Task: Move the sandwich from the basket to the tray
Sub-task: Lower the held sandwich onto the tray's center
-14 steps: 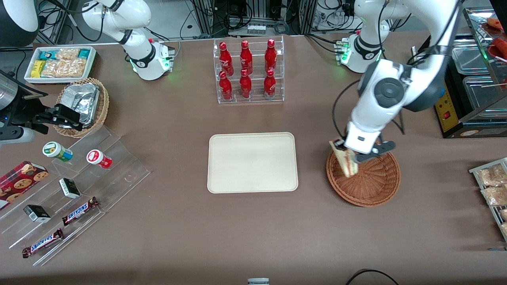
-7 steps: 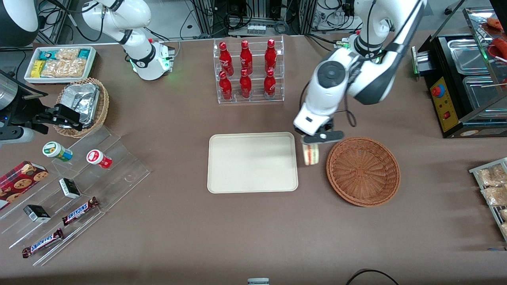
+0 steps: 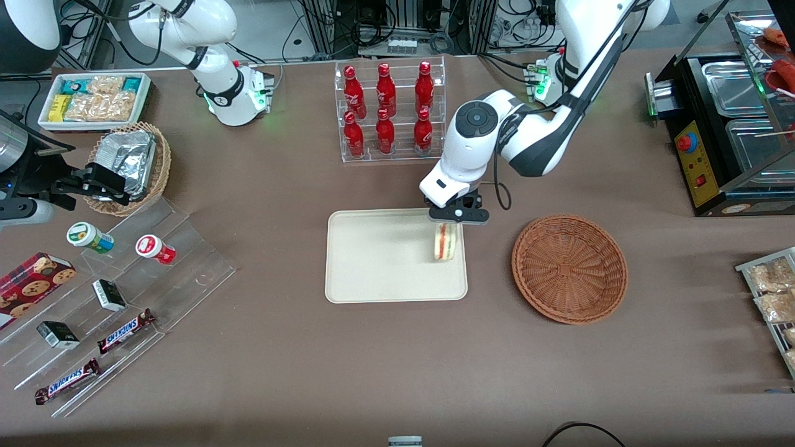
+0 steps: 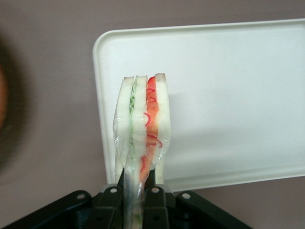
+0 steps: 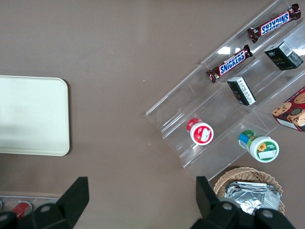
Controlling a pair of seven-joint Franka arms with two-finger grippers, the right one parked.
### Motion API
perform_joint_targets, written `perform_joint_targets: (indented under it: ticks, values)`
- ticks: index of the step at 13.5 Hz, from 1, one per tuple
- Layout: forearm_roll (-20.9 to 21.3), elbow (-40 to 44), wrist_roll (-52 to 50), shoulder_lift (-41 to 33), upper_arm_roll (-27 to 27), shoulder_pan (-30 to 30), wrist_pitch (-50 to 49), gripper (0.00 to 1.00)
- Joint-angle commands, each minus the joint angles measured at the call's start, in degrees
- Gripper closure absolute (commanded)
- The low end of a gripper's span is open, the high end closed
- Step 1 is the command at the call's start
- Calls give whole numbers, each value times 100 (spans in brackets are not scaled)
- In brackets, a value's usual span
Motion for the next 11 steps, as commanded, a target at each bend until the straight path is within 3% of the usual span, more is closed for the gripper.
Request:
perform_joint_targets:
  ticks: [1,6,11]
  values:
    - [124,247,9,425,-5,-68,451,100]
    - [212,388,-53,742,13,-182,620,100]
    - [641,502,-631,944,48,-182,620,100]
